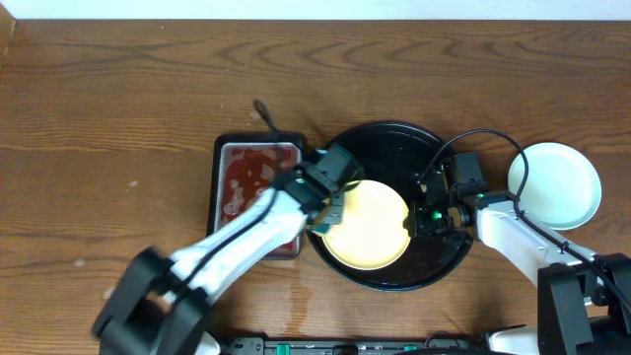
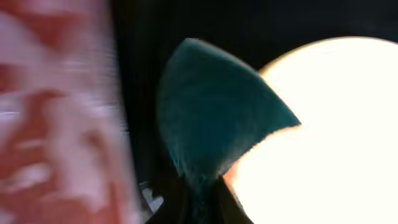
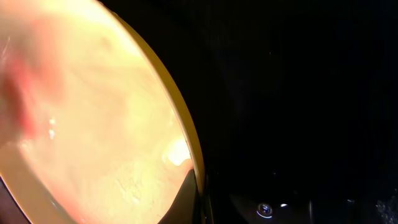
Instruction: Clean dirty plates on tray and stack at the side
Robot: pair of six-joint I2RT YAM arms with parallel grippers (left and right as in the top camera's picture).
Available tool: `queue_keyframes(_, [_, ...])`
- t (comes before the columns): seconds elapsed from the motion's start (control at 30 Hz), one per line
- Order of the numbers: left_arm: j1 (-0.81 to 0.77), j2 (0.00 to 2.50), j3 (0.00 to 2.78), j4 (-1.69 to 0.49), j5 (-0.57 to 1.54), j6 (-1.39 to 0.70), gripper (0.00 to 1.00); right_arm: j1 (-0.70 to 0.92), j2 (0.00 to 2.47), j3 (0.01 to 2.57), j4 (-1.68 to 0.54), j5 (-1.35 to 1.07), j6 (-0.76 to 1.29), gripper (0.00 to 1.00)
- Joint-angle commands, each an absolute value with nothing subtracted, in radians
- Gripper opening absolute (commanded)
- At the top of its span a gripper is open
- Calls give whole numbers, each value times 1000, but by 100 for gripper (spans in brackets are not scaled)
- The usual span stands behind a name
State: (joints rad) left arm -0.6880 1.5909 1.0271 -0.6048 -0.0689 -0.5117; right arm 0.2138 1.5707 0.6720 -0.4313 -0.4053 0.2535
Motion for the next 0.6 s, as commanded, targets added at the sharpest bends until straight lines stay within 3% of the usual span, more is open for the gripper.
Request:
queue_keyframes(0.0, [-672,1491,1012,-638,-141,-490,9,224,1610,630,-431,-348,250,3])
queue_keyframes(0.1, [-669,1431,1012,-665,-144,-490,8,224,1610,630,-391,-348,252,5])
queue_keyframes(0.23, [-630,1386,1012,-701,-144,-490,9,224,1610,630,-361,-350,270,1])
queue_keyframes(0.57, [-419,1380,1012,-796,-143,-428,8,222,1610,633,-303,-389,269,1])
